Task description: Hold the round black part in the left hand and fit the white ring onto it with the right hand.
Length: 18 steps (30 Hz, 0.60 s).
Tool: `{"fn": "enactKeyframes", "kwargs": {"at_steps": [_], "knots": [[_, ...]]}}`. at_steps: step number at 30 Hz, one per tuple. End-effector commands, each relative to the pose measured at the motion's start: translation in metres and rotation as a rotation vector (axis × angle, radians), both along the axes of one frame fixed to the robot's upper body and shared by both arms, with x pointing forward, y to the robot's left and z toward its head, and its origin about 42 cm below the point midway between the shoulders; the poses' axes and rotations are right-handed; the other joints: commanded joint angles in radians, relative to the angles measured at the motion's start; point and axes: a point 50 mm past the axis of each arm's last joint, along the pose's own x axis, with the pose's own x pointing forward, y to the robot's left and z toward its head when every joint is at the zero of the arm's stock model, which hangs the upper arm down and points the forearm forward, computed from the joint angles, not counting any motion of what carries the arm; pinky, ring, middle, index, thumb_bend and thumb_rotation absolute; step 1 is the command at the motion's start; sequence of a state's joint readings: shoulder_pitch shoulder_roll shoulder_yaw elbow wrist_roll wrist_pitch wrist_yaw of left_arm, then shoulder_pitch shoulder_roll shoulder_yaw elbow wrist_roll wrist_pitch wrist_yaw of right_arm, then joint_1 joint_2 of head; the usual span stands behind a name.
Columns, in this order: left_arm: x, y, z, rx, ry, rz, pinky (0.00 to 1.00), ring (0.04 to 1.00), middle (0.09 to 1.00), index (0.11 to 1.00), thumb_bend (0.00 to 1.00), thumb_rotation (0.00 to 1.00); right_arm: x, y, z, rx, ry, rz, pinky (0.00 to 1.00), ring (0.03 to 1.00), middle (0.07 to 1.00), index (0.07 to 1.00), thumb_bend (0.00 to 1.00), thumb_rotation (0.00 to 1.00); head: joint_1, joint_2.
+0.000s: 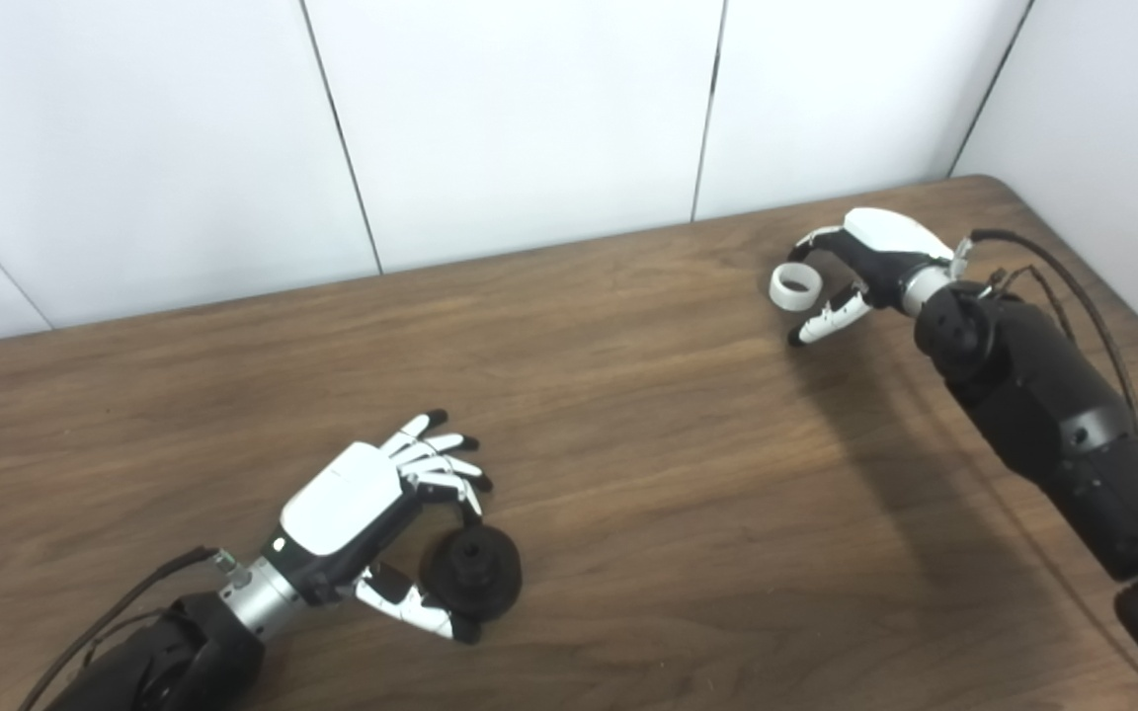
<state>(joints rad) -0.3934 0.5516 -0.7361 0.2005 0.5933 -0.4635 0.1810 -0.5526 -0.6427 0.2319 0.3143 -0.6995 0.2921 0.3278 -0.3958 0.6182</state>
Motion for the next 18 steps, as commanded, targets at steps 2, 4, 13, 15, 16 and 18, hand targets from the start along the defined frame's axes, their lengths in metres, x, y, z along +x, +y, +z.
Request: {"fn": "enactKeyframes", "kwargs": {"at_steps": [2, 4, 13, 15, 16, 18], "knots": [[0.000, 0.002, 0.006, 0.007, -0.019, -0.014, 0.99, 0.880, 0.732, 0.483, 0.52, 0.05, 0.014, -0.001, 0.041, -0.020, -0.060, 0.000, 0.97, 0.986, 0.931, 0.797, 0.69, 0.33, -0.003, 0.000], [-0.002, 0.002, 0.006, 0.008, -0.020, -0.017, 0.99, 0.880, 0.734, 0.483, 0.52, 0.05, 0.017, 0.000, 0.044, -0.012, -0.056, -0.010, 0.96, 0.985, 0.931, 0.791, 0.71, 0.33, -0.006, -0.003], [-0.007, 0.003, 0.006, 0.002, -0.020, -0.014, 0.96, 0.879, 0.732, 0.483, 0.52, 0.05, 0.024, 0.002, 0.044, 0.013, -0.050, -0.040, 0.92, 0.979, 0.929, 0.769, 0.78, 0.26, -0.006, -0.010], [-0.007, 0.003, 0.006, 0.002, -0.019, -0.013, 0.95, 0.877, 0.731, 0.483, 0.52, 0.05, 0.025, 0.002, 0.043, 0.016, -0.047, -0.042, 0.92, 0.982, 0.931, 0.766, 0.79, 0.25, -0.006, -0.010], [-0.008, 0.004, 0.006, 0.002, -0.018, -0.013, 0.95, 0.877, 0.731, 0.483, 0.52, 0.05, 0.025, 0.003, 0.043, 0.017, -0.043, -0.045, 0.92, 0.986, 0.932, 0.766, 0.79, 0.26, -0.006, -0.010], [-0.009, 0.004, 0.006, 0.002, -0.018, -0.013, 0.96, 0.877, 0.732, 0.483, 0.52, 0.05, 0.025, 0.004, 0.042, 0.016, -0.038, -0.047, 0.93, 0.996, 0.933, 0.768, 0.80, 0.26, -0.006, -0.010]]}}
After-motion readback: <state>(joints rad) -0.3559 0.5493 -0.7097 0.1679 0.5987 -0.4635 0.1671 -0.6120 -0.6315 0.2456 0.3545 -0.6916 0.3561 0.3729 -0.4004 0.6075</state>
